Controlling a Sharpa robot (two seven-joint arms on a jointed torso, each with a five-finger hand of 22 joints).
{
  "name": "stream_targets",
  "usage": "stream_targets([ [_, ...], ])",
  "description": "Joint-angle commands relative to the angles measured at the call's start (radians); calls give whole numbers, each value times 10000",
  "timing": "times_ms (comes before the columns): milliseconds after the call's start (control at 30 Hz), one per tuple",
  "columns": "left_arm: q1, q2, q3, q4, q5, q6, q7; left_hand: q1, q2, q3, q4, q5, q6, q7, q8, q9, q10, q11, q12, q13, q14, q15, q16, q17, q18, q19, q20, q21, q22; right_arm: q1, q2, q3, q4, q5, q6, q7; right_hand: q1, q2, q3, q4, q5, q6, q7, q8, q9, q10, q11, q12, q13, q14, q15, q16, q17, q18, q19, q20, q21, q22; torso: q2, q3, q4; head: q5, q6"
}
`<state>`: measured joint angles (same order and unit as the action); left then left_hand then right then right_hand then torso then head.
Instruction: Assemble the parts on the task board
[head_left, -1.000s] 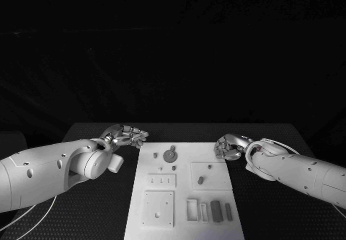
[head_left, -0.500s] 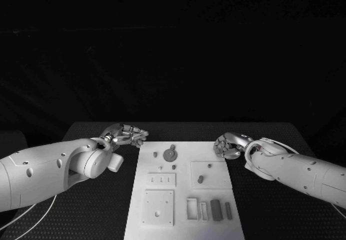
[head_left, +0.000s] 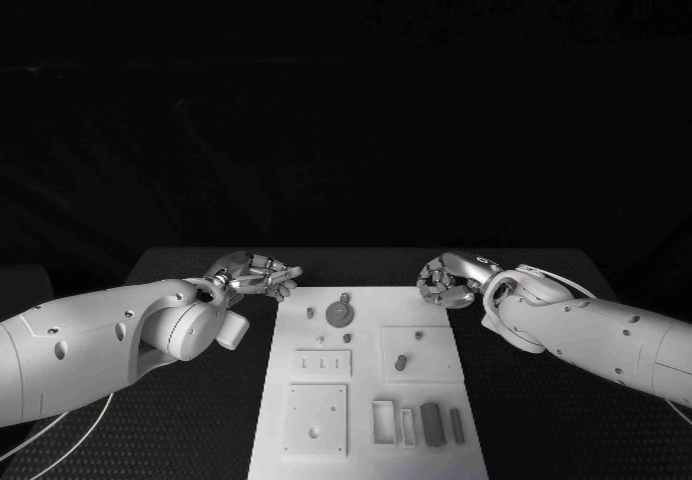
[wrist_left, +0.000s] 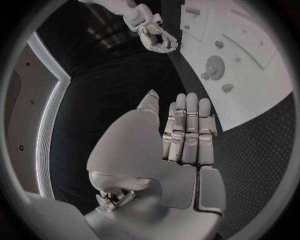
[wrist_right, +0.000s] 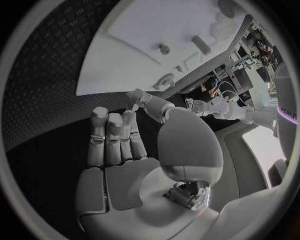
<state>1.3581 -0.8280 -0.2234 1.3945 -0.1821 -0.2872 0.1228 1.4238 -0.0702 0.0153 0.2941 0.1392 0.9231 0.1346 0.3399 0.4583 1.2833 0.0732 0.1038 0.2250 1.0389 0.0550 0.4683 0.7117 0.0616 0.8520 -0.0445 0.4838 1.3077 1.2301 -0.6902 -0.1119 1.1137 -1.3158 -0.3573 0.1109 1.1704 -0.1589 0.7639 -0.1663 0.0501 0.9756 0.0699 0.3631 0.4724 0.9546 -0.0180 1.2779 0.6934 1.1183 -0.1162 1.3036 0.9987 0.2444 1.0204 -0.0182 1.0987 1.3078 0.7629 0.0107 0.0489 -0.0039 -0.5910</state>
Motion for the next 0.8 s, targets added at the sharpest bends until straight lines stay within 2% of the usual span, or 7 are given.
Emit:
stream_targets([
  [33,19,111,78,75,-710,598,-638,-276,35,-58,-13,-223,181,-38,47,2,140,-32,64,39,100,-14,-69,37,128,-56,-15,67,123,86,-28,8,442,-462,-77,-521,-60,37,37,-72,-17,618,207,265,568,81,9,-19,-15,41,-27,27,-20,174,87,5,44,23,-8,-2,-8,1,83],
  [267,96,266,98,477,-1019,602,-1520,-839,-39,-25,-3,-813,138,19,-174,-122,123,-10,-26,54,58,3,-149,82,136,-94,-6,94,127,315,-40,70,1481,-743,21,-1389,-96,15,65,-153,-16,650,189,280,613,146,-11,-46,-32,95,-51,24,-29,174,144,-30,57,7,-52,-4,0,34,184],
  [367,102,389,100,573,-1026,571,-1820,-1027,-51,6,-5,-855,80,57,-255,-172,132,-11,-42,64,66,3,-162,100,147,-93,-5,113,132,378,-1,93,1812,-763,-36,-1610,-111,7,73,-161,-16,656,186,281,621,161,-14,-53,-37,107,-55,21,-33,174,158,-37,57,0,-113,-11,-26,84,220],
  [600,100,962,64,400,-1109,439,-2187,-2014,158,146,6,-872,54,84,-378,-262,216,-56,-43,110,127,-23,-168,167,184,-86,-28,156,134,469,77,209,2600,-1005,-127,-1945,-128,-35,137,-189,-16,677,173,281,647,210,-29,-73,-49,148,-72,11,-43,174,208,-65,53,-25,-241,-46,-71,176,252],
  [667,98,1054,49,401,-1109,269,-2188,-2078,107,205,2,-873,-27,105,-441,-297,223,-63,-44,120,136,-38,-165,184,198,-83,-41,168,136,484,130,233,2782,-1049,-110,-1994,-137,-41,164,-193,-16,685,169,281,655,229,-34,-79,-53,163,-78,8,-47,174,227,-74,52,-34,-285,-60,-84,193,261],
  [733,96,1148,47,388,-1012,175,-2139,-1973,18,306,-12,-873,-368,-65,-639,-394,207,-83,-60,130,165,-56,-147,215,207,-76,-54,189,140,491,188,240,2936,-1113,-96,-2065,-146,-48,182,-197,-16,694,165,281,662,242,-38,-85,-56,175,-83,7,-49,174,240,-81,51,-40,-317,-69,-99,204,249],
  [800,95,1238,47,389,-841,200,-2088,-1885,8,354,-19,-873,-398,-81,-658,-406,223,-100,-53,142,199,-70,-123,238,208,-69,-62,204,143,491,281,241,3021,-1193,-61,-2127,-150,-50,198,-202,-16,700,161,281,667,253,-41,-89,-58,185,-86,5,-51,174,252,-87,51,-45,-350,-80,-93,219,263],
])
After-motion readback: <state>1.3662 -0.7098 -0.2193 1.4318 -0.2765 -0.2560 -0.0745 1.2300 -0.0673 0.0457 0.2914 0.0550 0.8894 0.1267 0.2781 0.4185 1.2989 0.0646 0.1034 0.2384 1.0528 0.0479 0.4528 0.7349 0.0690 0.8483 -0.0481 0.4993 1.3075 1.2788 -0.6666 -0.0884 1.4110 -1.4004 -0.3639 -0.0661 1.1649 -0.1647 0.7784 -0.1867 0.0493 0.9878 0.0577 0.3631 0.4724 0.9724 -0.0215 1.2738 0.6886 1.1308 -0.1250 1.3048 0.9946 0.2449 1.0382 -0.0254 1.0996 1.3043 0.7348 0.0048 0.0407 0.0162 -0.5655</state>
